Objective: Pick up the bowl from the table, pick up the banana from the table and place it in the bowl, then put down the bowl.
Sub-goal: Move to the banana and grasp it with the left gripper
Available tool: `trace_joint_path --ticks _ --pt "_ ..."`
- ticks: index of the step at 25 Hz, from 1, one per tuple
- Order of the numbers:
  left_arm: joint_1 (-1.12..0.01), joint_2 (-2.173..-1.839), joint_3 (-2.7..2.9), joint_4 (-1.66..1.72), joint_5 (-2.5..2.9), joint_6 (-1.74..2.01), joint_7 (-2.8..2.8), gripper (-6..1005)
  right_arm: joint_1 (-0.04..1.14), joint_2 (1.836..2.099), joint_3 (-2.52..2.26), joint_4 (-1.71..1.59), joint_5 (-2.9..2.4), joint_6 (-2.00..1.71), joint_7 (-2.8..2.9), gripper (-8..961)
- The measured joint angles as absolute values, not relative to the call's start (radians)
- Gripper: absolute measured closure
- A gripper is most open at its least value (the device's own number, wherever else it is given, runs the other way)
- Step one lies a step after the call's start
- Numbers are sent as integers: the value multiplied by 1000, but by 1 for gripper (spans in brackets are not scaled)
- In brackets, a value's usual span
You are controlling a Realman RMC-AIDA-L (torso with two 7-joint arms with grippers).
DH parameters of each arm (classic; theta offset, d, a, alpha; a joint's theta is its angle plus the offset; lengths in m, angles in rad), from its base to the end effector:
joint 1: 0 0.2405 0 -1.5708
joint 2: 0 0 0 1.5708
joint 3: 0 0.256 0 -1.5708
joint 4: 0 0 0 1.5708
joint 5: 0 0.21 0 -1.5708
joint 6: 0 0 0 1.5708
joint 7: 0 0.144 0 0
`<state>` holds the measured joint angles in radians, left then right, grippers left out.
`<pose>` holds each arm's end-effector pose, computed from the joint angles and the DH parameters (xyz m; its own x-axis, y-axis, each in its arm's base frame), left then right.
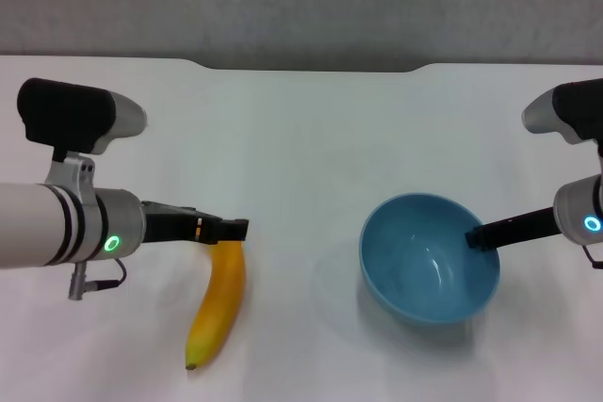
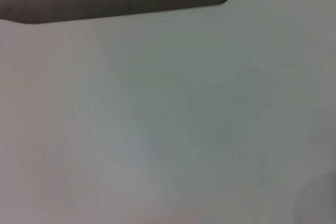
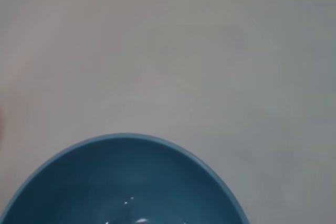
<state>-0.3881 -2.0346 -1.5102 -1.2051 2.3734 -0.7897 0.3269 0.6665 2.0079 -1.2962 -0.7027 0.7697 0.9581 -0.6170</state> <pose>-0.2267 0.3732 -0.0323 0.6076 0.7150 0.3458 0.7634 -0.4055 -0.5028 0.2774 0.3992 -0.0265 0.5238 -0.8379 -0.1536 -0.7794 -0.3986 -0.4834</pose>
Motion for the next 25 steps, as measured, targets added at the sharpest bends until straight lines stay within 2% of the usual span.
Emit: trace_joint_path --ticks 25 --pt "-406 -2042 -1387 -1070 2369 -720 239 126 674 2009 -1296 -716 798 945 -616 932"
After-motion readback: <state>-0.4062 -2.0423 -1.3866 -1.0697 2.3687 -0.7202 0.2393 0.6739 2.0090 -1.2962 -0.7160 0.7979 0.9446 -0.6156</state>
